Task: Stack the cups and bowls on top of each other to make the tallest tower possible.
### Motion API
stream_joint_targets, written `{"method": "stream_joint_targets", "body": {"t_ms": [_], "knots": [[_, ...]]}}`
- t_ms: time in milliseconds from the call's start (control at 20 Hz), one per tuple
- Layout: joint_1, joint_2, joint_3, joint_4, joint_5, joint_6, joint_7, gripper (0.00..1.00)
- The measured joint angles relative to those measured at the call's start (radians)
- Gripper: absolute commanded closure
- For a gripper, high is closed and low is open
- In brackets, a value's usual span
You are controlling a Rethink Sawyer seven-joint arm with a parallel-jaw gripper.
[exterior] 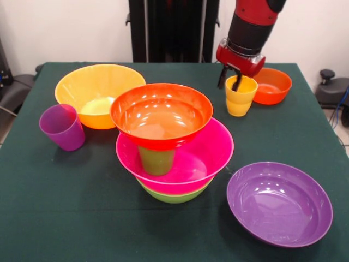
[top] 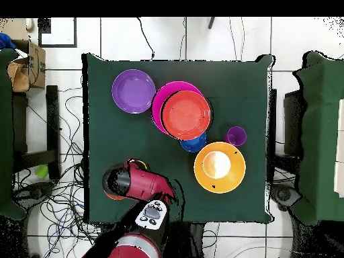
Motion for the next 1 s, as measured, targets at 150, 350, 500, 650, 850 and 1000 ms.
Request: {"method": "stream_joint_targets", "body": {"t_ms": [150,350,500,650,850,1000], "knots": [[0.005,-0.002,-0.011,-0.002,0.001,-0.001,0.0,1.0],[0.008,-0.003,-0.02,-0.003,0.001,-0.001,0.0,1.0],[0.009,-0.003,-0.025,-0.003,0.001,-0.001,0.0,1.0],[0.009,-0.003,-0.027,-0.003,0.001,0.0,0.0,1.0],[0.008,-0.003,-0.028,-0.003,0.001,0.0,0.0,1.0],[-0.002,-0.011,-0.028,-0.003,0.001,0.0,0.0,1.0]]}}
